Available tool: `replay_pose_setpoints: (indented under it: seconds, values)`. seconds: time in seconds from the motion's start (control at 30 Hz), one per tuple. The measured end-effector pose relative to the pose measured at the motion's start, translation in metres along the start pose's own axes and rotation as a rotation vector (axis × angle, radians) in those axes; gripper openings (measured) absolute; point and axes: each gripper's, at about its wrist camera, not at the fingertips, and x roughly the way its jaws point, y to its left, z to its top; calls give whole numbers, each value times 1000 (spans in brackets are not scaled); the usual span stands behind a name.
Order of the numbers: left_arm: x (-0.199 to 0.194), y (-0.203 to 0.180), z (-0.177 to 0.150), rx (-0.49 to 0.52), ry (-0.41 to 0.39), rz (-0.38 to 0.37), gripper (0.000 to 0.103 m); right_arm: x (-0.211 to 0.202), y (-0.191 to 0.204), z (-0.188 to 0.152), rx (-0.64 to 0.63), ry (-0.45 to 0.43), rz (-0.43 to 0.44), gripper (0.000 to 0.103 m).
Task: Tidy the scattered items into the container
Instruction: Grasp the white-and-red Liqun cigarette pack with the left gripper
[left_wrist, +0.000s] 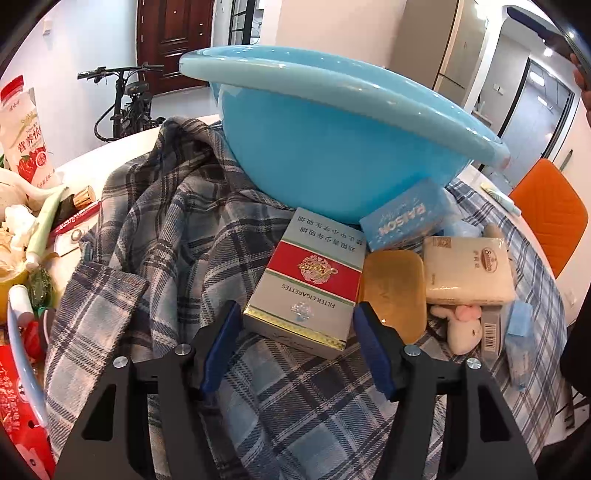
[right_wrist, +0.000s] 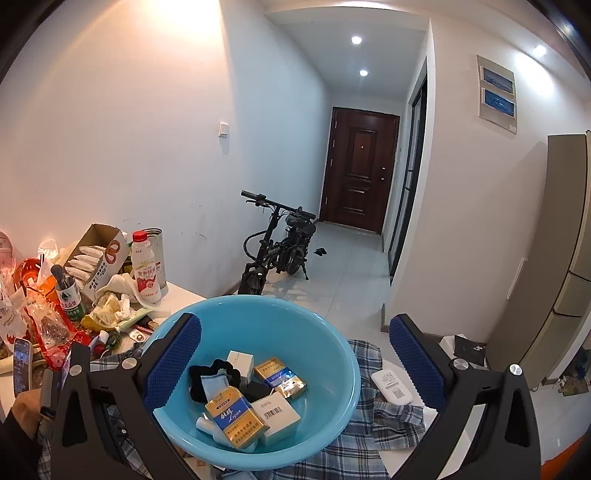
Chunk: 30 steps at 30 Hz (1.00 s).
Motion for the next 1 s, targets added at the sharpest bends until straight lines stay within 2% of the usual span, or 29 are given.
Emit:
replay_pose_setpoints:
  seconds: [0.07, 0.2, 0.6, 0.73, 1.0]
  values:
    - [4, -5, -2, 43, 14, 47, 64, 0, 2, 0, -4, -2, 1, 103]
    - [10, -14, -4, 95, 13, 84, 64, 2, 5, 0, -13, 4, 4, 103]
    - [13, -14, -1, 91, -19, 67, 65, 2, 13, 1, -37, 10, 7, 103]
    - [8, -16, 1, 77, -28, 76, 60, 2, 19, 1, -54, 11, 16, 103]
    - [-43, -25, 7, 65, -178, 22, 58, -10, 40, 5, -97, -20, 22, 103]
